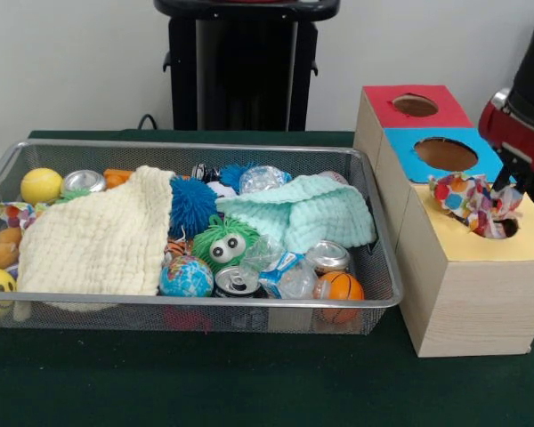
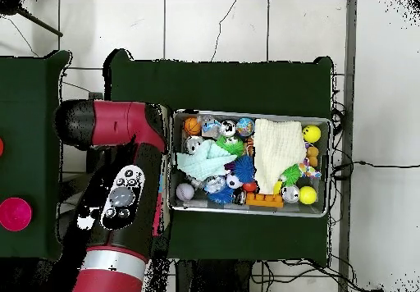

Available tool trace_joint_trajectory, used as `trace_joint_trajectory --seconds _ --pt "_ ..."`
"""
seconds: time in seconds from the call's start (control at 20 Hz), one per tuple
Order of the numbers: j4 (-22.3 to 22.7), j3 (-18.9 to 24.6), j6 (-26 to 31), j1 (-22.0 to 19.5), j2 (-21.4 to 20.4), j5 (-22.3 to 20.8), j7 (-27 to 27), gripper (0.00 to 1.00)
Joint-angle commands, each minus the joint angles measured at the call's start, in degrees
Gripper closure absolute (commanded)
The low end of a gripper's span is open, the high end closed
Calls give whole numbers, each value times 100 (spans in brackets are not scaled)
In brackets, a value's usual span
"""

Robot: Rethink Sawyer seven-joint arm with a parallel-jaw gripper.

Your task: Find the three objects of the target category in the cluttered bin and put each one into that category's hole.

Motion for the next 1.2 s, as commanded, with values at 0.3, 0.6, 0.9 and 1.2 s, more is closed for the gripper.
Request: trace_joint_trajectory --seconds 0.3,0.6,0.9,1.2 --pt "20 182 -953 163 1346 426 1948 100" --pt "94 146 -1702 291 1722 617 2022 100" --pt "146 84 -1692 301 1721 790 1748 0" --pt "195 94 -1692 262 1671 851 1621 0"
